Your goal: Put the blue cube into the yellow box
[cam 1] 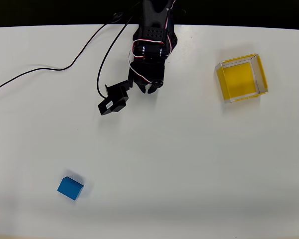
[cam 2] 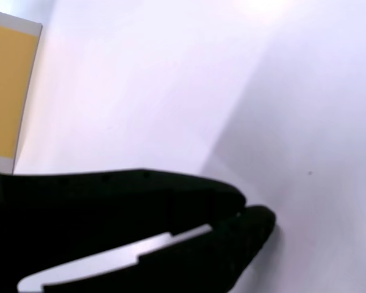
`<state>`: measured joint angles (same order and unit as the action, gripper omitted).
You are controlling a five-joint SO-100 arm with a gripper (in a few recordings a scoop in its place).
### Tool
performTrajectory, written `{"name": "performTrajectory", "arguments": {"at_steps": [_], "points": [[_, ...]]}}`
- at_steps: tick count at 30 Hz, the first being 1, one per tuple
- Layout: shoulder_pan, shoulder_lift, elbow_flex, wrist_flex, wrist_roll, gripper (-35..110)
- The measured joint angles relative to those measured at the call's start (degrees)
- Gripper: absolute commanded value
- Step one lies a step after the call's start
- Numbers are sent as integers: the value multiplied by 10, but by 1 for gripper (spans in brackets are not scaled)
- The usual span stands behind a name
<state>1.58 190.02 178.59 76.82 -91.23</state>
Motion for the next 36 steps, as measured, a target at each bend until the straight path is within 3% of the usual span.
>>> {"name": "performTrajectory", "arguments": {"at_steps": [8, 14, 25, 36], "points": [[-21, 0, 0, 1, 39, 1], [-16, -4, 0, -30, 32, 13], [92, -293, -51, -419, 29, 40], [185, -654, -288, -671, 67, 42]]}}
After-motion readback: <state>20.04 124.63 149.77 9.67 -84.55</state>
